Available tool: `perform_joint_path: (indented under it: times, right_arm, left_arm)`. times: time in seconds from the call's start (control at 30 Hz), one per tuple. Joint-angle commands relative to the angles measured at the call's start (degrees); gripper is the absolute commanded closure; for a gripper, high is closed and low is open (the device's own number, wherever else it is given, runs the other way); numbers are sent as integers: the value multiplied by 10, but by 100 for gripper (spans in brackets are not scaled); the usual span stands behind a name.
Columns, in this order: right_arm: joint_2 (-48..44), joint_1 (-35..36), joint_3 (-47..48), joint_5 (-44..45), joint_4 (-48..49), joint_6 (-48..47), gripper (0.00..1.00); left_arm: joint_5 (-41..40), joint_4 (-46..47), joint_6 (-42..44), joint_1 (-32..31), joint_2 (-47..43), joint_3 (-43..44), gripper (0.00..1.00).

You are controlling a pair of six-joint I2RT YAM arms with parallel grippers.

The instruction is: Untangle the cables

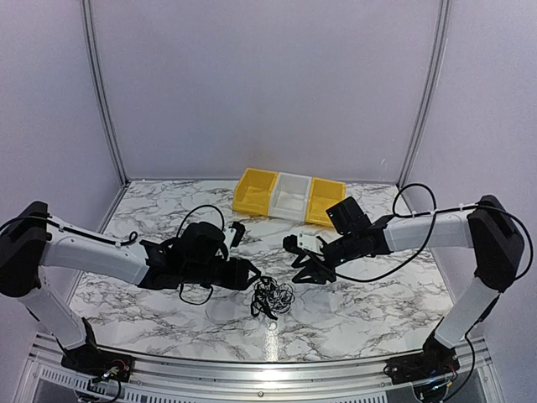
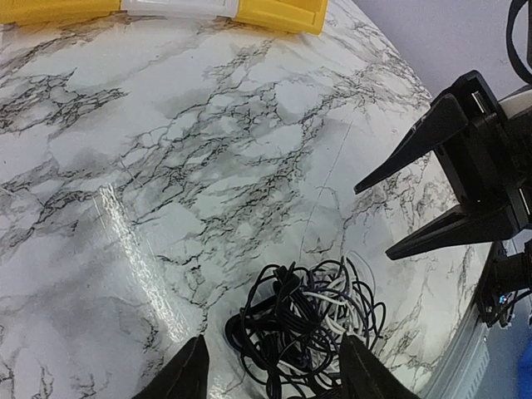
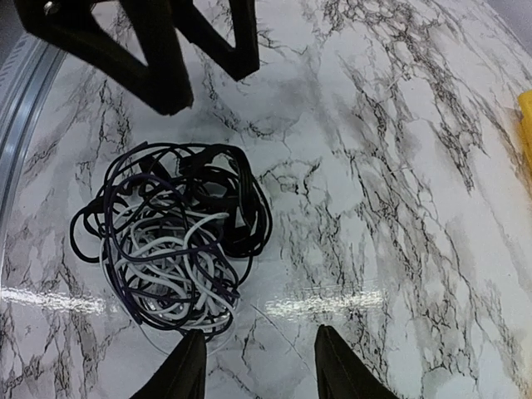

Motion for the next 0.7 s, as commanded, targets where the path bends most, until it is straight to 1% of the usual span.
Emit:
perform_joint_path:
  times: [0.0,0.23,0.4,0.43,0.63,0.67]
  right_arm:
    - [20,7,35,5,-22,4,57]
    - [47,7,47,4,-42,2,55]
    - [74,6,66,5,-65,5,57]
    - [76,7,67,5,-66,5,58]
    - [87,7,85,10,-79,17,75]
    - [87,7,86,8,-82,17,76]
  left_arm:
    - [-63,37,-54,-23,24,15,44]
    - [-83,43,-59,-34,31,16,42]
    - [-89,45,-57,-35,23,12,41]
    - [-90,46,-54,-35,21,12,41]
    - [-94,46,-52,-35,18,12,40]
    - [-95,46,-51,-35,18,11,40]
